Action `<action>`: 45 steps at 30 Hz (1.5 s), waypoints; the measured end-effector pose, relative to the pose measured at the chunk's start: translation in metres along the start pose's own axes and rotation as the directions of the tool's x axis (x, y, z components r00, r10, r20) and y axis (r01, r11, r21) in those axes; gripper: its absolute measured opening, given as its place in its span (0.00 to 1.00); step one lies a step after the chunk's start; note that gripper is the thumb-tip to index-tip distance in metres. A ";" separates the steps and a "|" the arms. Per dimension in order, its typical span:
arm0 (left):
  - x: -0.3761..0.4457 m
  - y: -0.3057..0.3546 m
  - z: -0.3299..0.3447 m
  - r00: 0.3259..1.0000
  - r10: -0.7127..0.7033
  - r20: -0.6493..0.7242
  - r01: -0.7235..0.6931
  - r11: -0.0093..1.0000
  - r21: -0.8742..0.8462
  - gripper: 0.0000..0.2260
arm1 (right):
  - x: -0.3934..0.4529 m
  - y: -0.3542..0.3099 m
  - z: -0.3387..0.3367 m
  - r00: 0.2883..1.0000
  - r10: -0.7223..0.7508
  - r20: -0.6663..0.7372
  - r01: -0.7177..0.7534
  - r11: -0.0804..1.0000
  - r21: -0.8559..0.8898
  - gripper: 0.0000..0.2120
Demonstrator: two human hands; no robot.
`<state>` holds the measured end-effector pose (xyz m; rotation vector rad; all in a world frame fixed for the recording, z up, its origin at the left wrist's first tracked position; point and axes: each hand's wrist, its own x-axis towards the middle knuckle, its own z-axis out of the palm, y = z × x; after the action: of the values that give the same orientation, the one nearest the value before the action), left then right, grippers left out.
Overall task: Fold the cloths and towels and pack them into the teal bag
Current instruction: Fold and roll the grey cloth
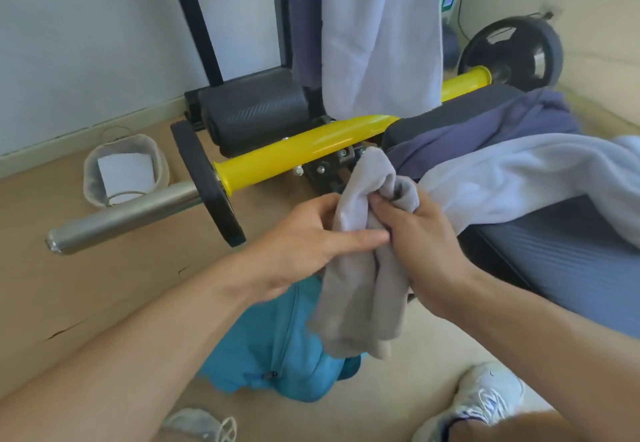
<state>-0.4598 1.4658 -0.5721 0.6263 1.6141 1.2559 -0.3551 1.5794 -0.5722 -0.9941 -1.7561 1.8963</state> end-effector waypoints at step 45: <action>-0.069 -0.012 -0.016 0.940 0.212 -0.267 -0.322 0.810 -0.490 0.15 | -0.019 -0.015 0.025 0.822 -0.513 0.247 0.569 0.735 -0.369 0.05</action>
<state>-0.4442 1.3970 -0.5573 0.3893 1.2656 1.9406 -0.3624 1.5505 -0.5535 -0.3908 -2.2889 1.2461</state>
